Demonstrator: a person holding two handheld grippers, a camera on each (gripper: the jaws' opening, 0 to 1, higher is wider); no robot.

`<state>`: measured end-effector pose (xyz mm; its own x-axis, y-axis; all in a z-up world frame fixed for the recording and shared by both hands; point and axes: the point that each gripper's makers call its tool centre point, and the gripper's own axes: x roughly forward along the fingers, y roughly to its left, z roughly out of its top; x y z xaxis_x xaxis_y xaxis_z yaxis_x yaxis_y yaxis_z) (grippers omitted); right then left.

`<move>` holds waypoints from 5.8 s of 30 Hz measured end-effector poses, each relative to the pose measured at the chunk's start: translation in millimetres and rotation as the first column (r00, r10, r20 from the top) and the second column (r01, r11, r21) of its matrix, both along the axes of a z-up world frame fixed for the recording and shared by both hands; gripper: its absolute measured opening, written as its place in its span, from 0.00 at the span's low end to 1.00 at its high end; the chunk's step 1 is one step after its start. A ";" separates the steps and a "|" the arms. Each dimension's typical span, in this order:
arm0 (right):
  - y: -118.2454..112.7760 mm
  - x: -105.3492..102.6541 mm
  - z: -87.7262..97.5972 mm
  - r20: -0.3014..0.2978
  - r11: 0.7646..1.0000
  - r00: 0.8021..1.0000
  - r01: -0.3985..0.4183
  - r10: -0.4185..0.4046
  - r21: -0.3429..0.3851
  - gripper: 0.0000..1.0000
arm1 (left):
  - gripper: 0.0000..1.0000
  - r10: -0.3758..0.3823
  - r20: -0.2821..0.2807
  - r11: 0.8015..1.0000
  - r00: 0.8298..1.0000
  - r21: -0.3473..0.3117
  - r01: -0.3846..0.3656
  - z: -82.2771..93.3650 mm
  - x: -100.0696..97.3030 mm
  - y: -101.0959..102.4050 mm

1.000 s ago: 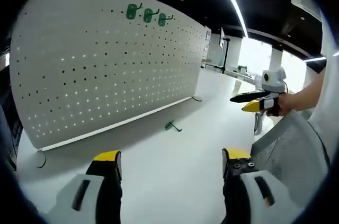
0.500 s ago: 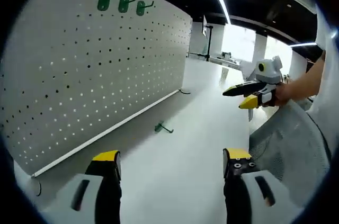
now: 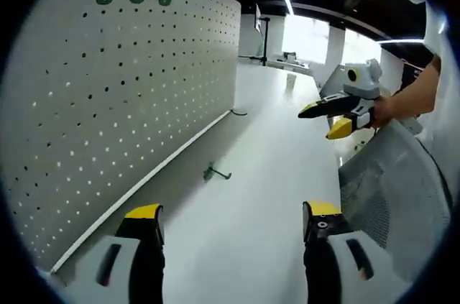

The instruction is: Insert the hook assembly into the mounting plate slot until the hook locks in place.

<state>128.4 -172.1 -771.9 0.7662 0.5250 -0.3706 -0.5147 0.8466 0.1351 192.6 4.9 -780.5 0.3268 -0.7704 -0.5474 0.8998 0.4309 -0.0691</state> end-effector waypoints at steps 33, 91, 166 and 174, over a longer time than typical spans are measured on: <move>0.4 -1.9 -3.1 -0.016 1.000 1.000 -0.002 0.002 0.001 0.56 | 0.82 -0.246 -0.032 0.943 0.969 0.222 0.247 -21.6 22.4 -52.6; 4.7 -5.0 -13.6 -0.062 1.000 0.998 -0.023 0.021 -0.019 0.59 | 0.80 -0.479 -0.153 0.757 0.864 0.428 0.495 -84.2 59.3 -98.9; 0.1 -5.4 -17.2 -0.095 1.000 0.995 0.009 -0.009 -0.001 0.54 | 0.05 -0.468 -0.123 0.721 0.875 0.519 0.459 -101.0 88.4 -94.0; 0.1 -5.3 -17.9 -0.098 1.000 0.995 0.010 -0.009 0.001 0.55 | 0.04 -0.468 -0.119 0.720 0.876 0.524 0.455 -101.7 89.4 -94.1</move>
<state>123.1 -172.0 -789.9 0.7313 0.5184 -0.4432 -0.4909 0.8512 0.1856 282.0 -89.2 -882.2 0.0226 -0.4263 -0.9043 0.9953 -0.0752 0.0604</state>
